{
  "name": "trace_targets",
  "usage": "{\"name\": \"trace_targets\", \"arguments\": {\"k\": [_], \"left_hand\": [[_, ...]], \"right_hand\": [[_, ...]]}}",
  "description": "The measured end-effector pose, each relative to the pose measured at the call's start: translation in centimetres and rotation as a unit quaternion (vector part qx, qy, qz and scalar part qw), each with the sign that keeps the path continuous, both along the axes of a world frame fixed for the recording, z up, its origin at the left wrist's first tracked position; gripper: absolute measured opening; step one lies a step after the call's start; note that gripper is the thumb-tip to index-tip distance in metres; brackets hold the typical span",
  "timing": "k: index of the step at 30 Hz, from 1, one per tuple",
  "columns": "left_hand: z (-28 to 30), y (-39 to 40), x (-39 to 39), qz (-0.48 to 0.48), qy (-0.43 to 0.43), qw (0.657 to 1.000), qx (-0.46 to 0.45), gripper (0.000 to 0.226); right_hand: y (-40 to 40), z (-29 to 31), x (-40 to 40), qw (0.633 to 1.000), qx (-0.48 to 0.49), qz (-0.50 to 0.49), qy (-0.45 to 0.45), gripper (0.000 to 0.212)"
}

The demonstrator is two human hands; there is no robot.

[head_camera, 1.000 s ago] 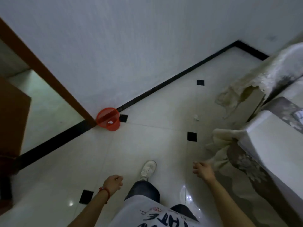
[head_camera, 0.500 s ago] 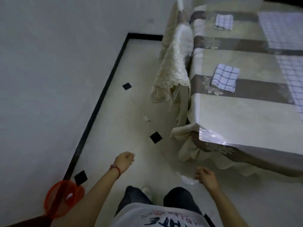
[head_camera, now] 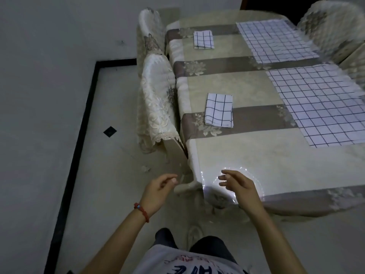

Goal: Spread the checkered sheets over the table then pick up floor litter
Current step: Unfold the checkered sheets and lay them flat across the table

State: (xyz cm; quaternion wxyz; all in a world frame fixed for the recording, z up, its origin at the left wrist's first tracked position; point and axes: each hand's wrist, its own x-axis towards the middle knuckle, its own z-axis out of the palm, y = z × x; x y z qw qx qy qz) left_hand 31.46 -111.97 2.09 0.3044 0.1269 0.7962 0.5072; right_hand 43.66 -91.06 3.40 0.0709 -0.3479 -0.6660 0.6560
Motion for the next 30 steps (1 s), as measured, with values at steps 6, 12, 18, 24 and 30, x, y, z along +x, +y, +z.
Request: {"name": "trace_targets", "arguments": {"k": [6, 12, 18, 24, 30], "left_hand": [[6.1, 7.7, -5.4, -0.07, 0.074, 0.993, 0.056, 0.019], [6.3, 16.1, -16.2, -0.168, 0.173, 0.97, 0.009, 0.022], [2.2, 25.0, -27.2, -0.272, 0.226, 0.931, -0.086, 0.027], [-2.1, 31.0, -31.2, -0.359, 0.228, 0.892, -0.156, 0.04], [-4.5, 32.9, -31.5, -0.409, 0.282, 0.849, -0.182, 0.034]], "right_hand": [[5.2, 0.5, -6.6, 0.995, 0.047, -0.08, -0.022, 0.015], [9.3, -2.2, -13.4, 0.975, 0.128, -0.138, -0.119, 0.023], [11.2, -3.8, -19.6, 0.949, 0.179, -0.198, -0.168, 0.025], [12.0, -5.2, -22.4, 0.915, 0.192, -0.237, -0.262, 0.026], [11.0, -6.2, -23.3, 0.89, 0.193, -0.257, -0.323, 0.03]]}}
